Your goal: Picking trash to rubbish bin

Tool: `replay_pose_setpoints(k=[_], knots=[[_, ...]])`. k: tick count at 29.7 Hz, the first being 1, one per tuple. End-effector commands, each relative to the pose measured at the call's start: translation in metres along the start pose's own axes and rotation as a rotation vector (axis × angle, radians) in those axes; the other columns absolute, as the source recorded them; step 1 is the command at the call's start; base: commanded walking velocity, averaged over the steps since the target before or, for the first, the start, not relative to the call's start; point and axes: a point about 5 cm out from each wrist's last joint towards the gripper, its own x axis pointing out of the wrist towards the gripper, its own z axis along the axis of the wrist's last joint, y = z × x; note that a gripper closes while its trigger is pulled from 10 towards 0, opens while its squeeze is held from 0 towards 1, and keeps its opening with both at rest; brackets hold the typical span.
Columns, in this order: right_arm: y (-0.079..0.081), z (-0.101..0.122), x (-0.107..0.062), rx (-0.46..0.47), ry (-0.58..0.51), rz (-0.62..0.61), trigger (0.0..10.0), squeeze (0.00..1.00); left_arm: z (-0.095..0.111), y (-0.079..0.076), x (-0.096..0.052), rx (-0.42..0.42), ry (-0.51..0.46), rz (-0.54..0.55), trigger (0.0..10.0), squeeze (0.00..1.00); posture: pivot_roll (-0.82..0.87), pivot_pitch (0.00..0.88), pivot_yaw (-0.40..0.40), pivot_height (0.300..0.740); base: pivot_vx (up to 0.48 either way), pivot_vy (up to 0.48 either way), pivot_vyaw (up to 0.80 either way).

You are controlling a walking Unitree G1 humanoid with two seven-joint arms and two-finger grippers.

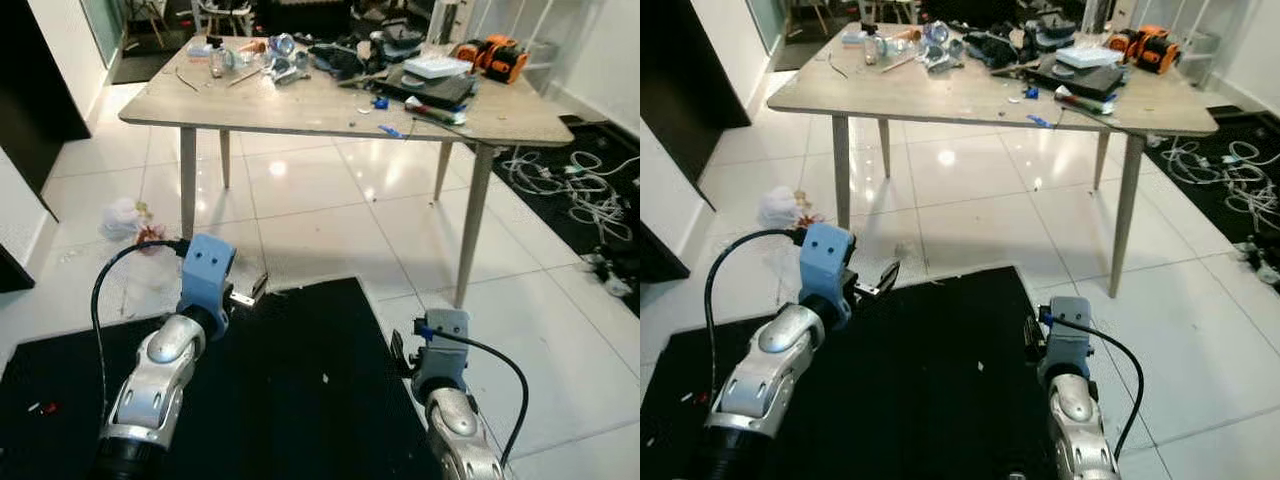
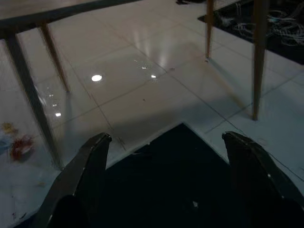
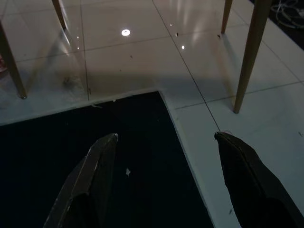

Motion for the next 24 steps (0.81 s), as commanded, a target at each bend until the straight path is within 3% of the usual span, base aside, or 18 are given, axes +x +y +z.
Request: replay_pose_setpoints(k=[1, 24], knots=[[-0.0021, -0.0042, -0.0018, 0.002, 0.018, -0.013, 10.0, 0.0, -0.0027, 0.0, -0.0016, 0.002, 0.013, -0.004, 10.0, 0.0, 0.01, 0.117, 0.043, 0.74, 0.439, 0.0, 0.0], [-0.0043, -0.0002, -0.0004, 0.035, 0.005, -0.019, 10.0, 0.0, 0.0003, -0.0006, 0.0004, 0.001, 0.005, -0.004, 10.0, 0.0, 0.0, 0.122, 0.04, 0.74, 0.436, 0.0, -0.03]])
